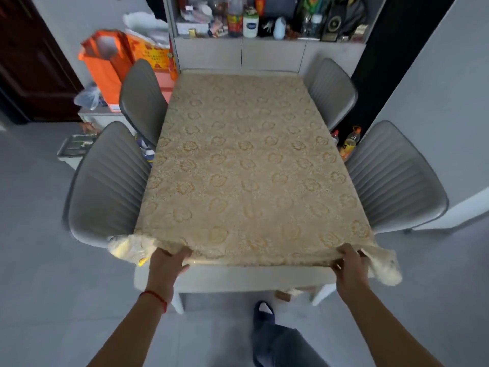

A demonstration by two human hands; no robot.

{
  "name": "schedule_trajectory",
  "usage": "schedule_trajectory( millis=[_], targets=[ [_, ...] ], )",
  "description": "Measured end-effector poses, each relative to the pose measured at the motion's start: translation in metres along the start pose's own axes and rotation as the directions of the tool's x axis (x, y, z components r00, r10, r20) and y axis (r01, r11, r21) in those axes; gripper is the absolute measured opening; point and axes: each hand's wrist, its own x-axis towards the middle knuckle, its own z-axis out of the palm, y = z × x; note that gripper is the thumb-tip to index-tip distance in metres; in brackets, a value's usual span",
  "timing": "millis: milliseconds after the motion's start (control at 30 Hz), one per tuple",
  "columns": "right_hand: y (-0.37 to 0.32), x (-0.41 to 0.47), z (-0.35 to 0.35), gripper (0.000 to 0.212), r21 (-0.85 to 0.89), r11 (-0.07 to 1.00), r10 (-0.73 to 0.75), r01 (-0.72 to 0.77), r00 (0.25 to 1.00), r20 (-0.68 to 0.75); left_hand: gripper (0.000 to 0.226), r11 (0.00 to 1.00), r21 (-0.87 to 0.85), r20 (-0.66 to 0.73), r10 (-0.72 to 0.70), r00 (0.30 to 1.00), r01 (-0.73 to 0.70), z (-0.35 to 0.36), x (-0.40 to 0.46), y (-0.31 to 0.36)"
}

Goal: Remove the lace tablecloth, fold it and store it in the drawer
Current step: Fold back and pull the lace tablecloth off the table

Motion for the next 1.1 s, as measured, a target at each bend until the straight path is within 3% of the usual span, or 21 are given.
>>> schedule_trajectory(
  millis=[100,167,367,533,600,667,733,767,800,833,867,933,1000,1100],
  targets=[
    [-0.04,0.021,0.046,0.064,-0.288,0.93,-0.212,0.23,0.973,0.09,0.021,0.99,-0.121,-0.087,0.06,0.994,-0.07,0.025,0.032,0.047],
    [-0.068,0.039,0.085,0.082,-0.383,0.874,-0.278,0.299,0.954,0.111,0.029,0.979,-0.168,-0.165,0.09,0.982,-0.118,0.046,0.059,0.077],
    [-0.142,0.122,0.208,0.084,-0.249,0.92,-0.281,0.301,0.953,0.114,0.031,0.979,-0.13,-0.267,0.119,0.956,-0.159,0.111,0.166,0.17],
    [-0.198,0.195,0.306,0.079,-0.269,0.901,-0.305,0.341,0.937,0.168,0.036,0.983,-0.066,-0.338,0.138,0.931,-0.17,0.17,0.261,0.255],
    [-0.221,0.224,0.339,0.08,-0.275,0.892,-0.303,0.358,0.926,0.225,0.033,0.974,-0.078,-0.306,0.179,0.935,-0.212,0.194,0.292,0.288],
    [-0.238,0.253,0.364,0.084,-0.145,0.93,-0.269,0.339,0.892,0.364,0.013,0.94,-0.227,-0.192,0.215,0.958,-0.256,0.212,0.319,0.311],
    [-0.238,0.277,0.378,0.086,-0.066,0.954,-0.207,0.294,0.799,0.565,0.047,0.921,-0.321,-0.031,0.221,0.975,-0.219,0.219,0.342,0.315],
    [-0.233,0.286,0.381,0.083,-0.141,0.933,-0.169,0.332,0.747,0.643,0.056,0.948,-0.234,0.0,0.224,0.975,-0.218,0.22,0.35,0.308],
    [-0.225,0.293,0.38,0.076,-0.267,0.867,-0.126,0.421,0.704,0.699,0.058,0.974,-0.055,0.01,0.222,0.975,-0.221,0.218,0.357,0.294],
    [-0.211,0.298,0.375,0.068,-0.402,0.733,-0.091,0.55,0.664,0.742,0.056,0.954,0.2,0.036,0.22,0.975,-0.222,0.217,0.359,0.273],
    [-0.193,0.302,0.366,0.062,-0.497,0.534,-0.075,0.684,0.624,0.777,0.053,0.846,0.487,0.066,0.213,0.975,-0.218,0.215,0.359,0.244],
    [-0.147,0.296,0.34,0.057,-0.539,0.101,-0.119,0.836,0.548,0.828,0.054,0.446,0.867,0.114,0.256,0.96,-0.222,0.206,0.346,0.177],
    [-0.099,0.277,0.309,0.065,-0.519,-0.213,-0.129,0.828,0.503,0.855,0.062,0.145,0.964,0.188,0.229,0.955,-0.225,0.196,0.323,0.115],
    [-0.052,0.265,0.274,0.08,-0.543,-0.426,0.056,0.724,0.62,0.783,0.071,0.055,0.967,0.247,0.011,0.969,-0.247,0.187,0.307,0.061]
  ],
)
